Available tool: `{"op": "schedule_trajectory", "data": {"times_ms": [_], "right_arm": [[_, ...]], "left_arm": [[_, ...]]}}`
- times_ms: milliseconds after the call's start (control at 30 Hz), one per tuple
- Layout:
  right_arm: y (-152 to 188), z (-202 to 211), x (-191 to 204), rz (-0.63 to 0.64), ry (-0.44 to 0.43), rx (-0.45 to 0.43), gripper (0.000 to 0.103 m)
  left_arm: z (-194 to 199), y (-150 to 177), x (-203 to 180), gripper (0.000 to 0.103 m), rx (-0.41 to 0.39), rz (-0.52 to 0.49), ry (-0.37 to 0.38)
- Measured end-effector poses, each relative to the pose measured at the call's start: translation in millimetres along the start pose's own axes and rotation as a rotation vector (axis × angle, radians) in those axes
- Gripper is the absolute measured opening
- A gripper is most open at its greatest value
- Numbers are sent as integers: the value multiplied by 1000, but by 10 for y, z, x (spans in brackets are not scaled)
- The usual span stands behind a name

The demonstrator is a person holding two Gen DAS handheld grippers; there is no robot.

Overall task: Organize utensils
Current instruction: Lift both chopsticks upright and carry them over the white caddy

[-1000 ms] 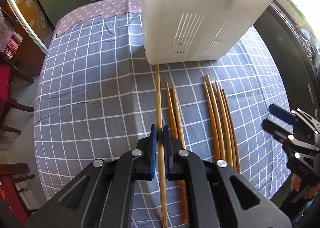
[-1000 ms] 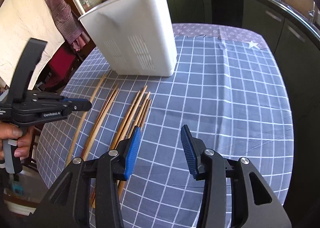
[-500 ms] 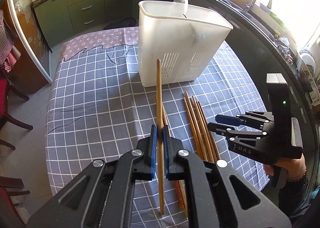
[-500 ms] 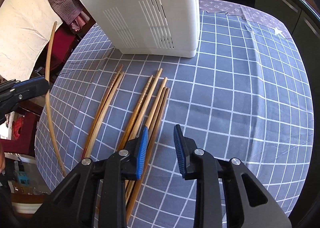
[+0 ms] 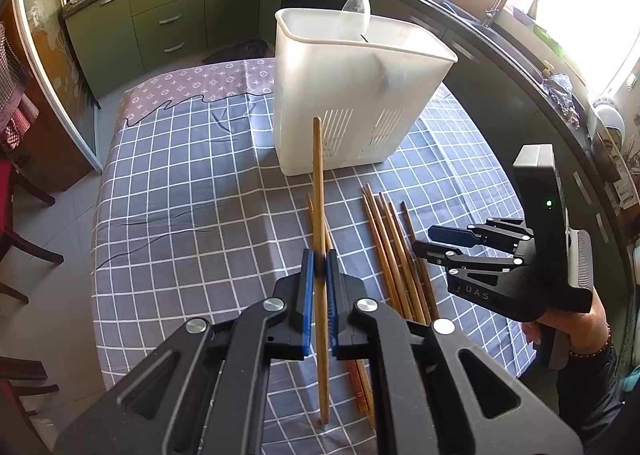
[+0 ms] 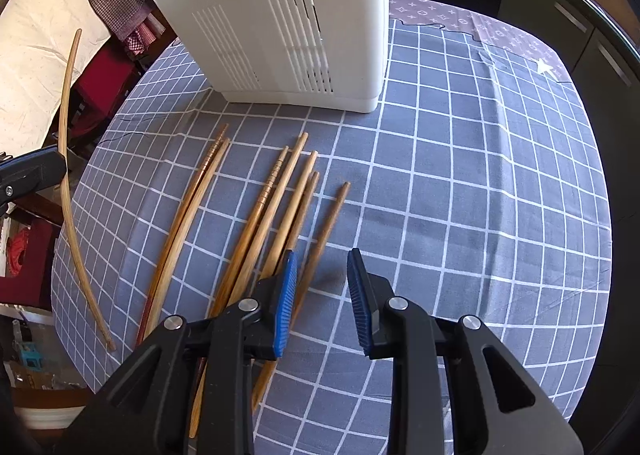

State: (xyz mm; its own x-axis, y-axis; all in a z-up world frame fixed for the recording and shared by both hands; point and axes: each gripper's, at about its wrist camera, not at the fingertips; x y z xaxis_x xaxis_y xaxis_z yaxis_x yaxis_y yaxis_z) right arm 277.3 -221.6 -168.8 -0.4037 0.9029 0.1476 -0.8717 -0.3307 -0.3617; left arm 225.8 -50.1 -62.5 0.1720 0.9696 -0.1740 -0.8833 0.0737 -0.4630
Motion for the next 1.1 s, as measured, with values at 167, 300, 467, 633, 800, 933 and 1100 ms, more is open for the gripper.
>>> {"op": "schedule_trajectory", "data": {"times_ms": [167, 300, 467, 633, 800, 933, 1100], "right_arm": [[-16, -36, 130, 36, 53, 6, 24], [-28, -81, 234, 73, 92, 6, 17], [-56, -100, 278, 66, 73, 7, 9], [-15, 134, 140, 43, 8, -40, 6], [25, 646, 132, 33, -16, -168, 6], [110, 1040, 129, 31, -34, -264, 6], [271, 1384, 125, 29, -64, -342, 6]], "left_arm": [[4, -4, -22, 6, -6, -11, -4], [15, -8, -42, 6, -13, -22, -8], [29, -13, -55, 6, -13, -25, -5], [87, -13, -44, 6, -20, -30, -3], [169, -4, -54, 6, -36, -44, 4], [247, 22, -90, 6, -52, -62, 6], [372, 48, -133, 6, -82, -86, 0]]}}
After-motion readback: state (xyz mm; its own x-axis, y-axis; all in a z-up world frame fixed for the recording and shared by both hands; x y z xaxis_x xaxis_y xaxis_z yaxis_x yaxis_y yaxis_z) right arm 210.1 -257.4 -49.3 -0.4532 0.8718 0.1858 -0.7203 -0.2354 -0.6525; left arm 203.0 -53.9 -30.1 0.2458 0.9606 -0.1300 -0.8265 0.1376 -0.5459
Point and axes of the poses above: each gripper's, at about its wrist camera, not at the fingertips, and z roughly against the way its jaws point, x to its left, y to its underside, and after that the axes turned 2 degrees about z, right-handed
